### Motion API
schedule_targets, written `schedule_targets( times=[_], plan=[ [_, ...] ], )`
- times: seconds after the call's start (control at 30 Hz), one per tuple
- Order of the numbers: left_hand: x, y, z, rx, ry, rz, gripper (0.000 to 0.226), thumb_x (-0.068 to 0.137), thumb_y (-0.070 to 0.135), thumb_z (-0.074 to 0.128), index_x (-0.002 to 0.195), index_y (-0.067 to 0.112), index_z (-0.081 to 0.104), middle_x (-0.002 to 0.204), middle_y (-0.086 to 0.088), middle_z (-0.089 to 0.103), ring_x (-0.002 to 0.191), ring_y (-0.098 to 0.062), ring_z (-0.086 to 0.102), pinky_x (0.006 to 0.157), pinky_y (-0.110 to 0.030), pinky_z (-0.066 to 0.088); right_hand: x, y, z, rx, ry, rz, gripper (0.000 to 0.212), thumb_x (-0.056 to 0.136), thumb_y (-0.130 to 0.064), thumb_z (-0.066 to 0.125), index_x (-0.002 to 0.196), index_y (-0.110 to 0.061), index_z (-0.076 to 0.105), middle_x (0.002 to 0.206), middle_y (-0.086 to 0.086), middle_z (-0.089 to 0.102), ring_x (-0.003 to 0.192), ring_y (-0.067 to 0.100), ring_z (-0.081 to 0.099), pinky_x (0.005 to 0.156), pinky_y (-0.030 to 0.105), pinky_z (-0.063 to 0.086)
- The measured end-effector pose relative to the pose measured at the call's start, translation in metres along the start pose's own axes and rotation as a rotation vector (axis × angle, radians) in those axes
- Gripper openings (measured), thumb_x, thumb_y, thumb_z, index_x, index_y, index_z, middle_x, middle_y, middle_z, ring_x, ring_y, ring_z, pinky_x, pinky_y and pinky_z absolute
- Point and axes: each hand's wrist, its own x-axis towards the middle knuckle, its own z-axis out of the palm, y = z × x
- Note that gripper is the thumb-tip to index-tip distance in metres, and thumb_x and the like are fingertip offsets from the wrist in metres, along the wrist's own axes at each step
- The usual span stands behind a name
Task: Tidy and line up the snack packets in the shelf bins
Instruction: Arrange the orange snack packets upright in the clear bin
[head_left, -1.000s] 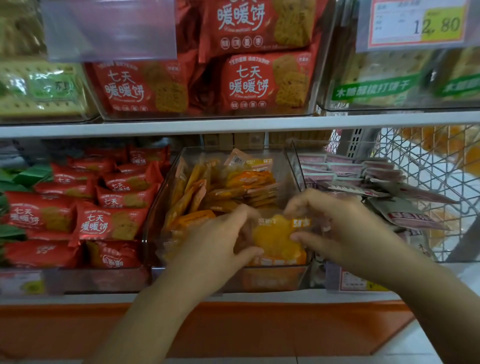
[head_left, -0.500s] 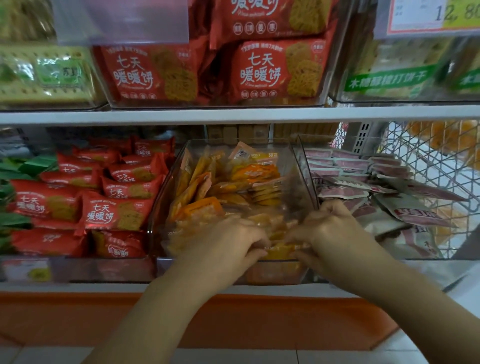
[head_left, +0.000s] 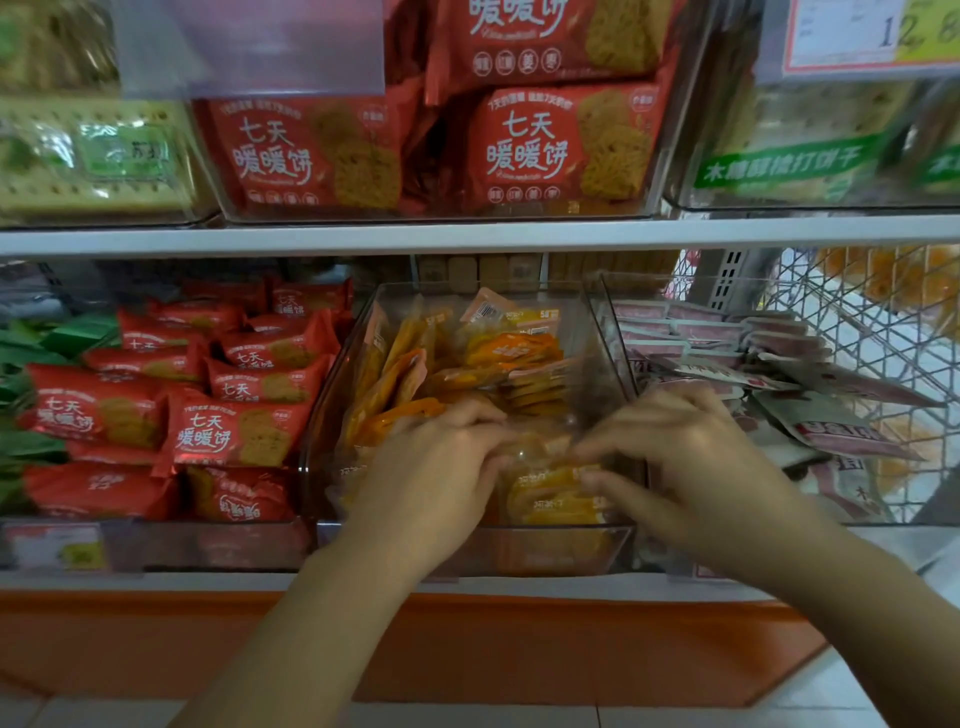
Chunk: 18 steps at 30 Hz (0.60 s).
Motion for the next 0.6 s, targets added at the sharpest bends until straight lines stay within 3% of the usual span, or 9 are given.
schedule_targets(
  times=[0.07, 0.13, 0.23, 0.33, 0.43, 0.53, 0.6],
  plan=[
    [0.004, 0.003, 0.003, 0.0, -0.012, 0.021, 0.032, 0.094, 0.021, 0.052, 0.123, 0.032, 0.062, 0.129, 0.014, 0.054, 0.109, -0.011, 0.057, 0.094, -0.034, 0.044, 0.005, 0.004, 0.0, -0.007, 0.042, 0.044, 0.039, 0.085, -0.049, 0.043, 0.113, -0.031, 0.065, 0.105, -0.017, 0.066, 0.1, 0.006, 0.054, 0.098, 0.03, 0.029],
    [0.008, 0.004, 0.004, -0.054, -0.032, 0.009, 0.035, 0.093, 0.013, 0.054, 0.123, 0.03, 0.062, 0.126, 0.012, 0.057, 0.109, -0.012, 0.058, 0.092, -0.034, 0.046, 0.008, 0.005, 0.009, -0.065, -0.028, 0.081, 0.051, 0.087, -0.05, 0.034, 0.125, -0.026, 0.058, 0.12, -0.011, 0.063, 0.117, 0.011, 0.051, 0.109, 0.041, 0.023],
    [0.01, -0.007, -0.007, -0.243, -0.103, -0.136, 0.034, 0.089, 0.016, 0.063, 0.119, 0.032, 0.059, 0.111, 0.015, 0.062, 0.098, -0.001, 0.06, 0.079, -0.02, 0.051, 0.013, 0.005, 0.018, -0.118, -0.174, 0.111, 0.066, 0.086, -0.059, 0.015, 0.128, -0.028, 0.055, 0.124, -0.011, 0.06, 0.132, 0.014, 0.038, 0.114, 0.049, 0.007],
    [0.008, -0.023, -0.017, -0.294, -0.18, -0.232, 0.023, 0.087, 0.026, 0.067, 0.108, 0.032, 0.06, 0.093, 0.018, 0.063, 0.087, 0.005, 0.06, 0.069, -0.009, 0.048, 0.018, 0.001, 0.01, -0.128, -0.243, 0.129, 0.062, 0.087, -0.06, 0.013, 0.114, -0.033, 0.06, 0.111, -0.017, 0.061, 0.121, 0.006, 0.043, 0.115, 0.046, -0.002],
    [0.007, -0.022, -0.019, -0.196, -0.216, -0.226, 0.018, 0.091, 0.026, 0.061, 0.107, 0.03, 0.066, 0.094, 0.02, 0.064, 0.084, 0.008, 0.058, 0.068, -0.004, 0.043, 0.016, -0.003, 0.009, -0.167, -0.258, 0.093, 0.044, 0.09, -0.053, 0.026, 0.105, -0.034, 0.062, 0.101, -0.016, 0.063, 0.108, 0.01, 0.053, 0.113, 0.041, -0.001],
    [0.018, -0.011, -0.016, -0.015, -0.235, -0.17, 0.024, 0.095, 0.026, 0.052, 0.113, 0.034, 0.065, 0.111, 0.016, 0.066, 0.101, -0.001, 0.059, 0.079, -0.013, 0.043, 0.006, -0.003, 0.014, -0.173, -0.181, 0.065, 0.043, 0.086, -0.048, 0.027, 0.095, -0.034, 0.067, 0.087, -0.015, 0.067, 0.092, 0.012, 0.061, 0.109, 0.044, 0.012],
    [0.028, -0.007, -0.015, 0.04, -0.286, -0.188, 0.026, 0.098, 0.025, 0.047, 0.116, 0.034, 0.064, 0.118, 0.009, 0.064, 0.111, -0.013, 0.058, 0.093, -0.028, 0.046, 0.002, -0.003, 0.015, -0.156, -0.176, 0.066, 0.045, 0.086, -0.046, 0.025, 0.097, -0.033, 0.067, 0.087, -0.015, 0.067, 0.091, 0.012, 0.061, 0.109, 0.044, 0.013]
  ],
)
